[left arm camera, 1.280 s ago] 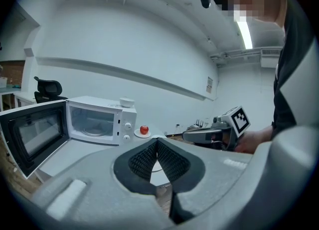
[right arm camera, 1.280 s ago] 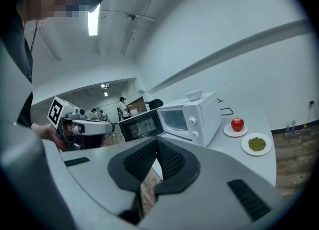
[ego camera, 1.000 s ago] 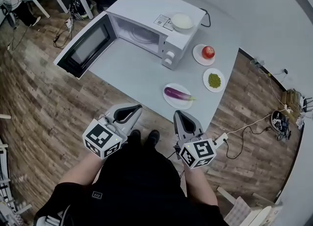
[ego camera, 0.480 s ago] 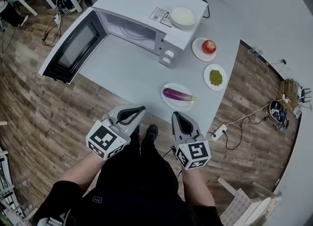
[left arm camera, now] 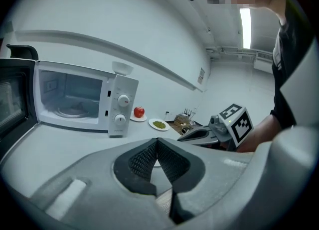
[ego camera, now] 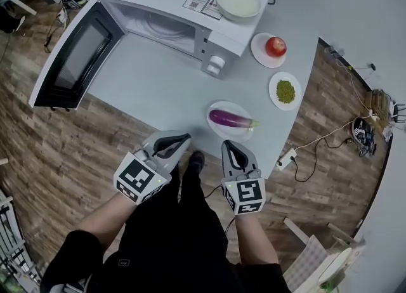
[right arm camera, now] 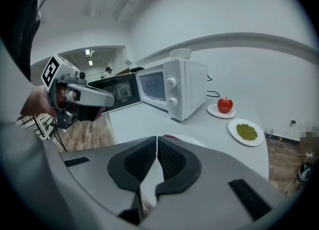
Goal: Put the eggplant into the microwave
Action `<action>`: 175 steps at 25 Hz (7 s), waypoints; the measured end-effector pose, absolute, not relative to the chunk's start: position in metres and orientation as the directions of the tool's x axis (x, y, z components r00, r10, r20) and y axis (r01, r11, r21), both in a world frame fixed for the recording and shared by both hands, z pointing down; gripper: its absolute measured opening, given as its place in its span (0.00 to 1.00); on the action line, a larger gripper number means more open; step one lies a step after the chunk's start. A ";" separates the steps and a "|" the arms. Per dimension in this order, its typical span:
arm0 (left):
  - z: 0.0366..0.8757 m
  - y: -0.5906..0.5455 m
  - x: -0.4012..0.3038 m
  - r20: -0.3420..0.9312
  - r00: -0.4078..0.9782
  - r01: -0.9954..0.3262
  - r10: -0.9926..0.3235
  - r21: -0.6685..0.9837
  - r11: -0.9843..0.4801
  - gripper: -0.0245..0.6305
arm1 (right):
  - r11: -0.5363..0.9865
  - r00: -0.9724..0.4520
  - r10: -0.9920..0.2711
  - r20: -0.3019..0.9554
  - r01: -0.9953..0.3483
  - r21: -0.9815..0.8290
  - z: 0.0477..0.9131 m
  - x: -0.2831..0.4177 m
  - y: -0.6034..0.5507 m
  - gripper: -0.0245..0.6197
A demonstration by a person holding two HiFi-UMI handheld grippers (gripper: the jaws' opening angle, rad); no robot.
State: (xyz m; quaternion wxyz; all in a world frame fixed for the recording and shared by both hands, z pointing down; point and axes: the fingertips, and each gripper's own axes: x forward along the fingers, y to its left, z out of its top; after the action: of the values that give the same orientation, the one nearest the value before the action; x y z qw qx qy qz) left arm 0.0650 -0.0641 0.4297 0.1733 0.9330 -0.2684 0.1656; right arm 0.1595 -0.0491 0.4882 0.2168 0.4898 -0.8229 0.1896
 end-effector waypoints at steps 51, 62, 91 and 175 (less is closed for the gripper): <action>0.513 -0.056 0.032 0.477 0.765 -0.586 -0.433 0.238 -0.775 0.05 | 0.563 -0.007 -0.732 0.681 -0.568 0.599 0.600 0.176 -0.061 0.15; 0.516 -0.050 0.026 0.481 0.768 -0.582 -0.423 0.246 -0.775 0.05 | 0.603 0.002 -0.705 0.709 -0.524 0.601 0.602 0.177 -0.065 0.13; 0.524 -0.051 0.039 0.498 0.789 -0.520 -0.360 0.231 -0.822 0.05 | 0.628 0.050 -0.723 0.689 -0.366 0.687 0.604 0.193 -0.066 0.11; 0.438 -0.118 -0.112 0.403 0.678 -0.700 -0.616 0.096 -0.708 0.05 | 0.309 -0.284 -0.919 0.273 -0.088 0.947 0.443 -0.024 -0.140 0.07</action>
State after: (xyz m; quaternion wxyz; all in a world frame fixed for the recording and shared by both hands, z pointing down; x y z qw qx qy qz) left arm -0.1117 -0.1185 0.4377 0.1221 0.9077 -0.3624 0.1730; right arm -0.0235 -0.1396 0.4433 0.4627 0.3797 -0.6635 -0.4489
